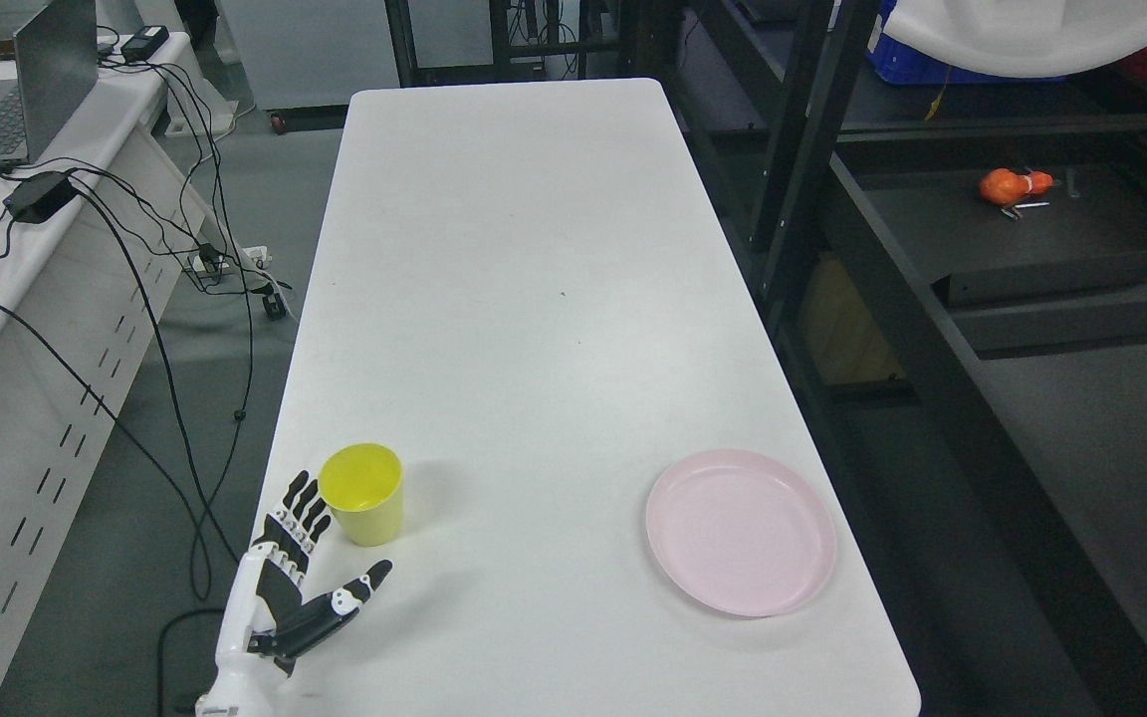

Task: Place yellow IKEA cup on middle right shelf
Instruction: 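Reach the left hand toward the yellow cup on the table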

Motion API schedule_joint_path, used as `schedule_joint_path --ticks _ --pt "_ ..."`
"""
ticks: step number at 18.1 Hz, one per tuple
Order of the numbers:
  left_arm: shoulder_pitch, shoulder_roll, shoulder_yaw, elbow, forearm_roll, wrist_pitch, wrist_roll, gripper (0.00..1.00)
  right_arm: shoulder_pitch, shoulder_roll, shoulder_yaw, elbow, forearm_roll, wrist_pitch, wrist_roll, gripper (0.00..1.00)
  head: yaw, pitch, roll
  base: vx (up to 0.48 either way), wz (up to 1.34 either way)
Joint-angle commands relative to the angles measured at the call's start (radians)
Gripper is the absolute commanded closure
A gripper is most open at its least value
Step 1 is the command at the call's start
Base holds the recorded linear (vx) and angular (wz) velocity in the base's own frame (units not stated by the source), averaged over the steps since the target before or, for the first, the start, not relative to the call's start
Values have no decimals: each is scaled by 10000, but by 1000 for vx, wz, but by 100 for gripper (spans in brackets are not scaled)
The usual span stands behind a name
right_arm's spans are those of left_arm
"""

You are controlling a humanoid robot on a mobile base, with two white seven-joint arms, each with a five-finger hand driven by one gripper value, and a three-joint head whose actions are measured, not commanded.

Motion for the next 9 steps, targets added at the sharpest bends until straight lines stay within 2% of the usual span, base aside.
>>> schedule_joint_path --ticks 1,9 --pt "-24 9 -476 -8 3 9 -6 1 138 -175 169 0 -245 8 7 1 0 0 0 0 0" --pt "221 70 -997 22 3 -726 -52 1 138 -175 169 0 -245 8 7 1 0 0 0 0 0"
